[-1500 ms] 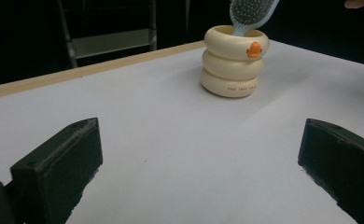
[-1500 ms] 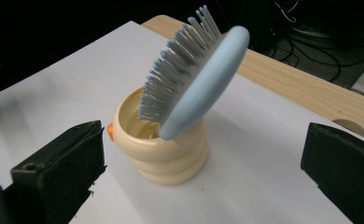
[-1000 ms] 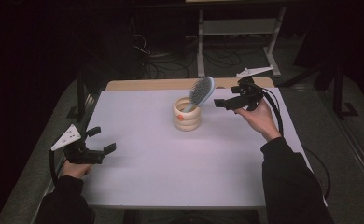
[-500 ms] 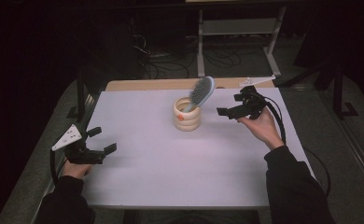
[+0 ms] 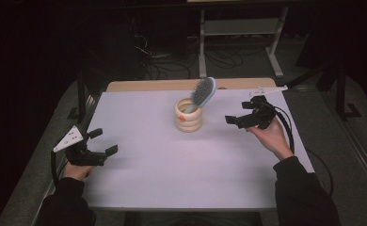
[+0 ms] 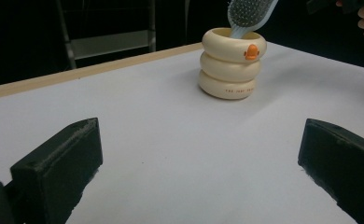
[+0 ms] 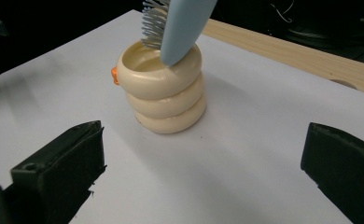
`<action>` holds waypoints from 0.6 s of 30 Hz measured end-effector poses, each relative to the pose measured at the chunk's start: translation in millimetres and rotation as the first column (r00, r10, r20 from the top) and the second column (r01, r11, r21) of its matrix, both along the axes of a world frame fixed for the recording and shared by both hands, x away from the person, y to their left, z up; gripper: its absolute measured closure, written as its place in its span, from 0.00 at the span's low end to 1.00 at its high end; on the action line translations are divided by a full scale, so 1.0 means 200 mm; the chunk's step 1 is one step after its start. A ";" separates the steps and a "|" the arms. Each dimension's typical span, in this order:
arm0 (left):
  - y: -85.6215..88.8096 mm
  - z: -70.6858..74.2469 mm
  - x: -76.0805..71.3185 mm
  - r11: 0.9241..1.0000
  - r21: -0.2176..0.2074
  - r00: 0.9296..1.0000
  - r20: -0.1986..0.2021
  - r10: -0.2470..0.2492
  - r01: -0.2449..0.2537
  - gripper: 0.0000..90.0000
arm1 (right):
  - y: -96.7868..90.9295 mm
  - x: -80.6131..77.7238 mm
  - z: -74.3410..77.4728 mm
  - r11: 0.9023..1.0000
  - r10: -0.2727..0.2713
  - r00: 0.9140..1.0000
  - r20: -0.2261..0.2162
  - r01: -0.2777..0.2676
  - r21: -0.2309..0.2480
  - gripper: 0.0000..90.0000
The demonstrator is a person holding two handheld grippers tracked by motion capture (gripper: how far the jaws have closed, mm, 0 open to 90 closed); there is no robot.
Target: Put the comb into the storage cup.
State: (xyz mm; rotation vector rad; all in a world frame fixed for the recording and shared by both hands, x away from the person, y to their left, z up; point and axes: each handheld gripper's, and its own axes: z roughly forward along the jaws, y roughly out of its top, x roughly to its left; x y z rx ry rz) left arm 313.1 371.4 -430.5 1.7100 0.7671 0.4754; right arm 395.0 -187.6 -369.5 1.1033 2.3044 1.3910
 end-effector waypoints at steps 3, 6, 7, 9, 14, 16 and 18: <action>0.00 0.00 0.00 1.000 0.004 1.000 0.000 0.000 0.000 0.00 | -0.03 -0.01 -0.03 1.000 -0.005 1.000 -0.009 0.005 -0.004 0.00; 0.00 0.00 0.00 1.000 -0.002 1.000 0.001 0.002 -0.002 0.00 | -0.05 -0.03 -0.04 1.000 -0.015 1.000 -0.006 0.015 0.004 0.00; 0.00 0.00 0.00 1.000 0.002 1.000 0.000 0.002 -0.002 0.00 | -0.06 -0.03 -0.05 1.000 -0.015 1.000 -0.005 0.015 0.004 0.00; 0.00 0.00 0.00 1.000 0.000 1.000 -0.002 0.005 -0.005 0.00 | -0.07 -0.05 -0.06 1.000 -0.016 1.000 -0.005 0.016 0.004 0.00; 0.01 0.00 0.00 1.000 0.003 1.000 -0.007 0.005 -0.005 0.00 | -0.09 -0.09 -0.08 1.000 -0.019 1.000 0.000 0.019 0.003 0.00; 0.01 0.00 0.00 1.000 0.003 1.000 -0.007 0.007 -0.007 0.00 | -0.10 -0.10 -0.09 1.000 -0.015 1.000 0.002 0.015 0.001 0.00; 0.01 0.00 0.00 1.000 0.000 1.000 -0.007 0.007 -0.007 0.00 | -0.11 -0.12 -0.10 1.000 -0.017 1.000 0.008 0.017 -0.003 0.00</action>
